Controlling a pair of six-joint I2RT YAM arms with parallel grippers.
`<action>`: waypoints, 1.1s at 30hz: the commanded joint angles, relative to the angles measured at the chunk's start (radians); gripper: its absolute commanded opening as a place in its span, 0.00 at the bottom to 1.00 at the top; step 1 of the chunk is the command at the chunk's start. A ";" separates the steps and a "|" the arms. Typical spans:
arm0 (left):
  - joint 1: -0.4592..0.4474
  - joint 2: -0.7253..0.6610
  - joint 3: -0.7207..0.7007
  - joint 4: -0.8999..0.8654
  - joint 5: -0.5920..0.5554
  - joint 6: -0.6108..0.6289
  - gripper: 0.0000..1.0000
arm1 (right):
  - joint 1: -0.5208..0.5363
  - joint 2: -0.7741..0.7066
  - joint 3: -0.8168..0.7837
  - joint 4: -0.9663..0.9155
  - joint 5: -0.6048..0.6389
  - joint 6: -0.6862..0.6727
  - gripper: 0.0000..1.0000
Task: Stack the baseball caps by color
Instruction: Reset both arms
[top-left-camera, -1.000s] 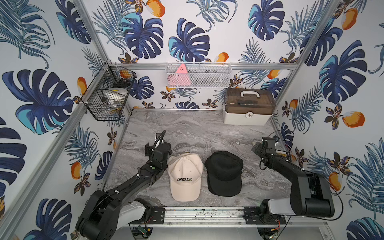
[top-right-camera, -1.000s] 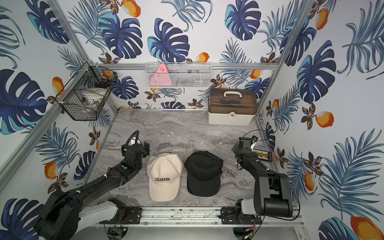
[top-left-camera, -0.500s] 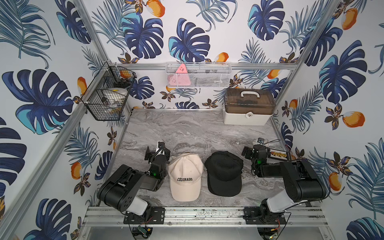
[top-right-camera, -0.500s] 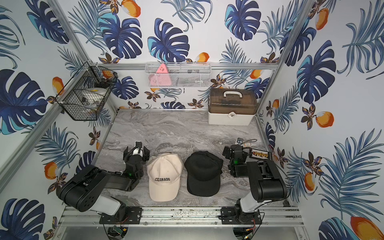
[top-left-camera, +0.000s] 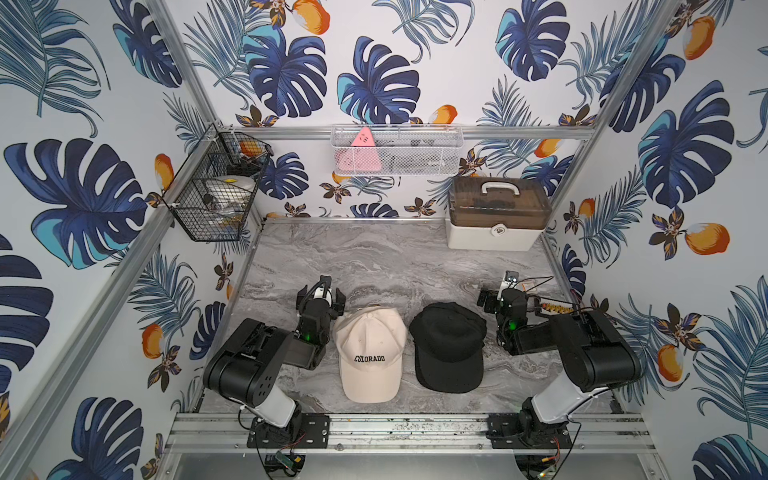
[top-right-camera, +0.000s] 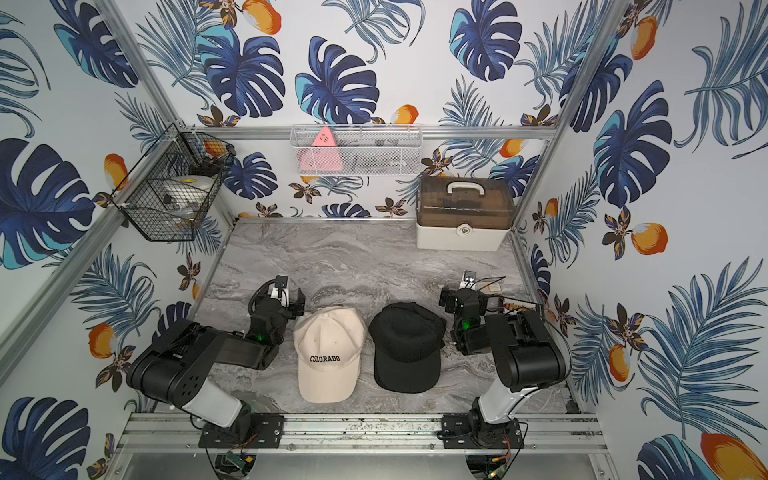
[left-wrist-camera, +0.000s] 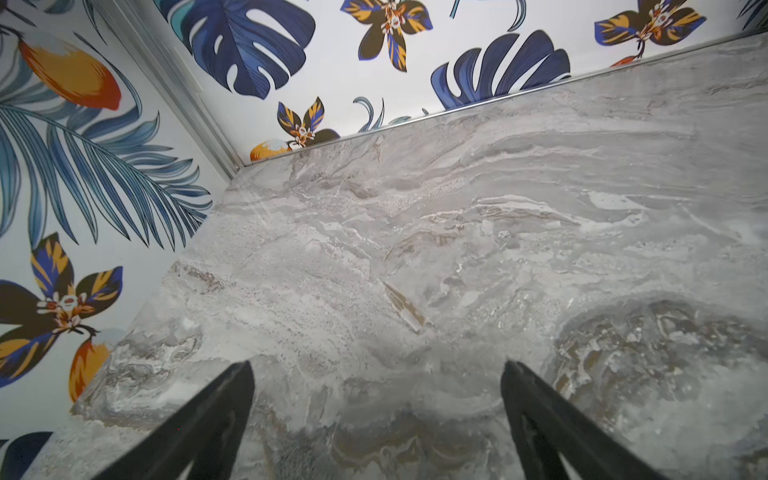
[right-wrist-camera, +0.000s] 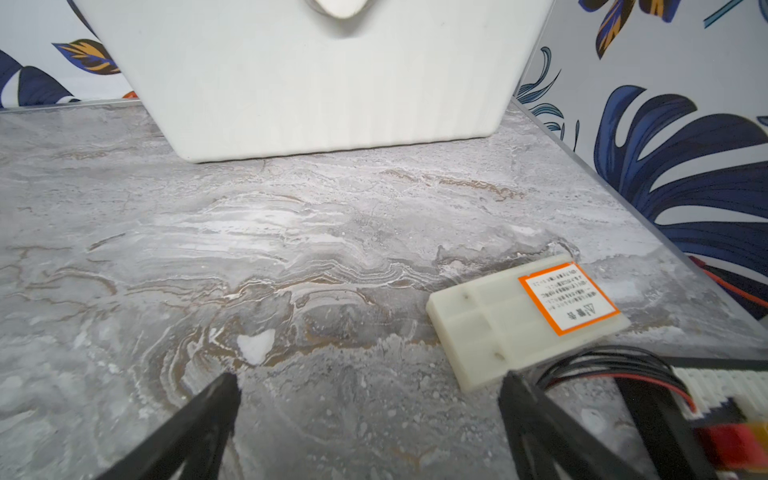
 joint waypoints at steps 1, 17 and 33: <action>0.064 0.047 -0.003 0.043 0.074 -0.102 0.98 | 0.000 0.002 0.005 0.037 0.009 -0.011 1.00; 0.082 0.078 0.036 0.017 0.045 -0.120 0.99 | 0.000 0.005 0.011 0.031 0.006 -0.011 1.00; 0.082 0.077 0.036 0.018 0.046 -0.120 0.99 | 0.051 0.020 -0.168 0.399 -0.014 -0.086 1.00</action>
